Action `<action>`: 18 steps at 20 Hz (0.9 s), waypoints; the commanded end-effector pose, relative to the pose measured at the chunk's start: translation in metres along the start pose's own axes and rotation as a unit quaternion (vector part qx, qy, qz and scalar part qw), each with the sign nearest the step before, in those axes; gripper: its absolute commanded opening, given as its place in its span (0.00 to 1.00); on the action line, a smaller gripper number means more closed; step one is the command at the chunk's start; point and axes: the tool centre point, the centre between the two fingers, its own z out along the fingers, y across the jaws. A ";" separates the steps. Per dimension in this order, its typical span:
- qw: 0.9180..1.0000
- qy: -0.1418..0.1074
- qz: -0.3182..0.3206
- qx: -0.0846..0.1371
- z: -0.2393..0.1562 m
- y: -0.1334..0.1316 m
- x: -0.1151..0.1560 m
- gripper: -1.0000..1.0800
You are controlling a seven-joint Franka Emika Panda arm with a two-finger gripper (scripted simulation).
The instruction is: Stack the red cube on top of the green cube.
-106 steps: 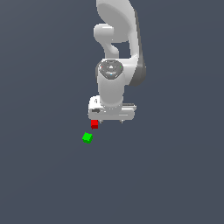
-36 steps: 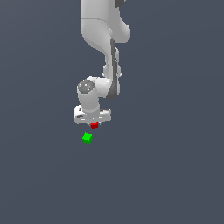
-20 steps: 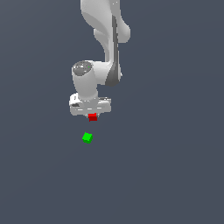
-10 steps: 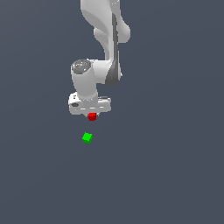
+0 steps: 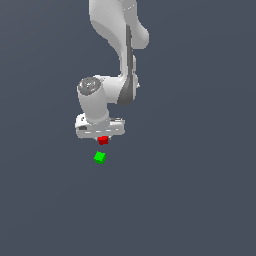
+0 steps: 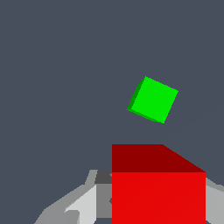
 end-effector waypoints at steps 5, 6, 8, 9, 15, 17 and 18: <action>1.000 0.000 0.000 0.000 0.017 0.014 0.030 0.00; 1.000 0.000 0.000 0.000 0.019 0.016 0.034 0.00; 1.000 0.000 0.000 0.000 0.023 0.019 0.041 0.00; 1.000 0.000 0.000 0.000 0.025 0.021 0.044 0.00; 1.000 0.000 0.000 0.000 0.032 0.027 0.057 0.00; 1.000 0.000 0.000 0.000 0.033 0.028 0.059 0.00; 1.000 0.000 0.000 0.000 0.033 0.028 0.060 0.00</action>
